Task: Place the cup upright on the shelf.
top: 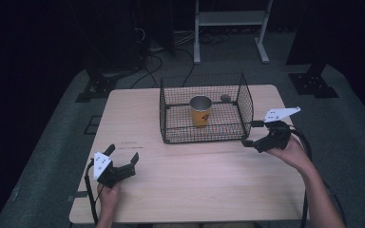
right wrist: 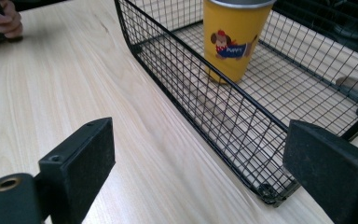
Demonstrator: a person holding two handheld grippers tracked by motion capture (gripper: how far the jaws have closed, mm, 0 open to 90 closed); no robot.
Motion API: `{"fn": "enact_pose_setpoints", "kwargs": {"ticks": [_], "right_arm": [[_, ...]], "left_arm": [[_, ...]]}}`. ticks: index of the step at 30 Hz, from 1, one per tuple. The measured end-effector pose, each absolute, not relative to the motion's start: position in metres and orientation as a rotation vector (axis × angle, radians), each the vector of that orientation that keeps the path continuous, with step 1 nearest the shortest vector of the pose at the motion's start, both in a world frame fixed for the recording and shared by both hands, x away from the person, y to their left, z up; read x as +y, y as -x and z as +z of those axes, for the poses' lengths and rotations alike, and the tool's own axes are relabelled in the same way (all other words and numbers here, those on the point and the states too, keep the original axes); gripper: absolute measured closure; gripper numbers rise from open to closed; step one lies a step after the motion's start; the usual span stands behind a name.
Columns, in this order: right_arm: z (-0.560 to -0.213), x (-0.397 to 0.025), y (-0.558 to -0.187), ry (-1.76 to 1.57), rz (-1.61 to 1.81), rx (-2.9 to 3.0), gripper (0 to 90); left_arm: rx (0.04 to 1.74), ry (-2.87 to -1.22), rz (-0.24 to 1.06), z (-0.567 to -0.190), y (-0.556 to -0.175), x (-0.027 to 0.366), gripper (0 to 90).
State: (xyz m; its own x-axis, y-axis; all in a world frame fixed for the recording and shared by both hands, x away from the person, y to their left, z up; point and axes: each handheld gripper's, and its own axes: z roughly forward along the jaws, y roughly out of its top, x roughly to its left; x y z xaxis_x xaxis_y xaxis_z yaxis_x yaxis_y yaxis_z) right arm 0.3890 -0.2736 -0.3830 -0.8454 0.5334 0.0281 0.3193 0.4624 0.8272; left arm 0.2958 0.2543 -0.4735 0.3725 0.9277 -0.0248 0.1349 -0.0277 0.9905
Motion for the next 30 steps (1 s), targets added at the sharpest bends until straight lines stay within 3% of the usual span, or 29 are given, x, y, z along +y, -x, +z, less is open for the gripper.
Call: {"fn": "enact_pose_setpoints", "kwargs": {"ticks": [30], "right_arm": [[-0.407, -0.311, -0.350, -0.815, 1.387, 2.397, 8.4]], "left_arm": [[1.033, -1.465, 0.871, -0.473, -0.296, 0.253, 2.0]]}}
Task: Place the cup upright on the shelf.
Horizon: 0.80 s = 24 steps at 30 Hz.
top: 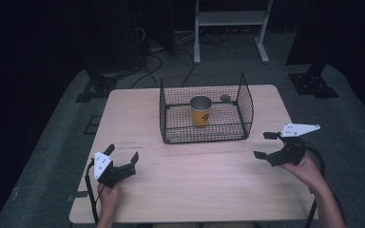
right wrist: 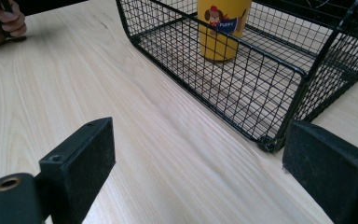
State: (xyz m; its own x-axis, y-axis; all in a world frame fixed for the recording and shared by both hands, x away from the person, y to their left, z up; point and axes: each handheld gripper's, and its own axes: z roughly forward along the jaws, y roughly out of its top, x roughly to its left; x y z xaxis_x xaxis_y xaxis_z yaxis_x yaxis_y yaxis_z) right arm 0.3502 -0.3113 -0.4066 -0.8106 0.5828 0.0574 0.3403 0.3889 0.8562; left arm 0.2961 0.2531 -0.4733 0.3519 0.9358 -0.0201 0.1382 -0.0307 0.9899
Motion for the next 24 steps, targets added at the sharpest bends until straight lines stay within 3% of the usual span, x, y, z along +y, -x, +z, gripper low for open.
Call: {"fn": "enact_pose_setpoints", "kwargs": {"ticks": [24], "right_arm": [[-0.425, -0.329, -0.324, -0.864, 1.402, 2.364, 8.4]], "left_arm": [[1.032, -1.470, 0.874, -0.473, -0.296, 0.252, 2.0]]}}
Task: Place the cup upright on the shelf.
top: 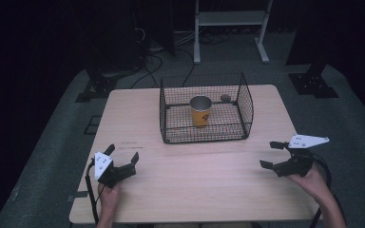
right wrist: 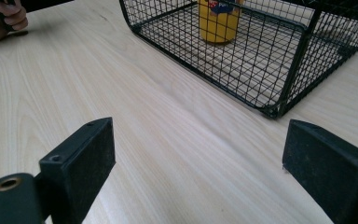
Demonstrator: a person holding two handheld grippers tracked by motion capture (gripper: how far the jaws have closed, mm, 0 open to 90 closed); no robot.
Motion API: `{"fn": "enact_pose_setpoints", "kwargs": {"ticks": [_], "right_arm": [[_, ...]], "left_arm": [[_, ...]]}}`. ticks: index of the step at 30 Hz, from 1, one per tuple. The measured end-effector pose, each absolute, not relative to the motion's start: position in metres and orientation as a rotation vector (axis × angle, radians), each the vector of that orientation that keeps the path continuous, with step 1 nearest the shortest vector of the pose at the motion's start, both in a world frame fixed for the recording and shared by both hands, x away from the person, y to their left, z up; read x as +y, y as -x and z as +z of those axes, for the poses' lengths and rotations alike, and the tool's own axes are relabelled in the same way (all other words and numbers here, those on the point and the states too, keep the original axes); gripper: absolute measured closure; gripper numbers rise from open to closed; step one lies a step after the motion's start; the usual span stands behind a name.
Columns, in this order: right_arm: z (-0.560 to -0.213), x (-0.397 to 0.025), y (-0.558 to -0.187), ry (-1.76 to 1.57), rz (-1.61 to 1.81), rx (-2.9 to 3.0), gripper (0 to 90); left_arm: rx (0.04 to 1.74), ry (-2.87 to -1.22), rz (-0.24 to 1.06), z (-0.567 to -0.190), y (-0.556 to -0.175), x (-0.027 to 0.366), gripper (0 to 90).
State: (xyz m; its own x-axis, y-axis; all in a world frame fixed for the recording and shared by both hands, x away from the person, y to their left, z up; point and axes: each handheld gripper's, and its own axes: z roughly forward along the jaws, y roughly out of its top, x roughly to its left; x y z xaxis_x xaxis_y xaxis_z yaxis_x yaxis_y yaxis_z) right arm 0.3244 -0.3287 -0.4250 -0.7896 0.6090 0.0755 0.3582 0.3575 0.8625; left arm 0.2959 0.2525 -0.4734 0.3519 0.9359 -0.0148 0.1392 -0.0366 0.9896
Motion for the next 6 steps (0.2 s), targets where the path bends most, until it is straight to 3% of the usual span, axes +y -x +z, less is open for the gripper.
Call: {"fn": "enact_pose_setpoints", "kwargs": {"ticks": [6], "right_arm": [[-0.4301, -0.3336, -0.3157, -0.887, 1.416, 2.348, 8.3]], "left_arm": [[1.035, -1.469, 0.878, -0.4734, -0.2961, 0.2526, 2.0]]}}
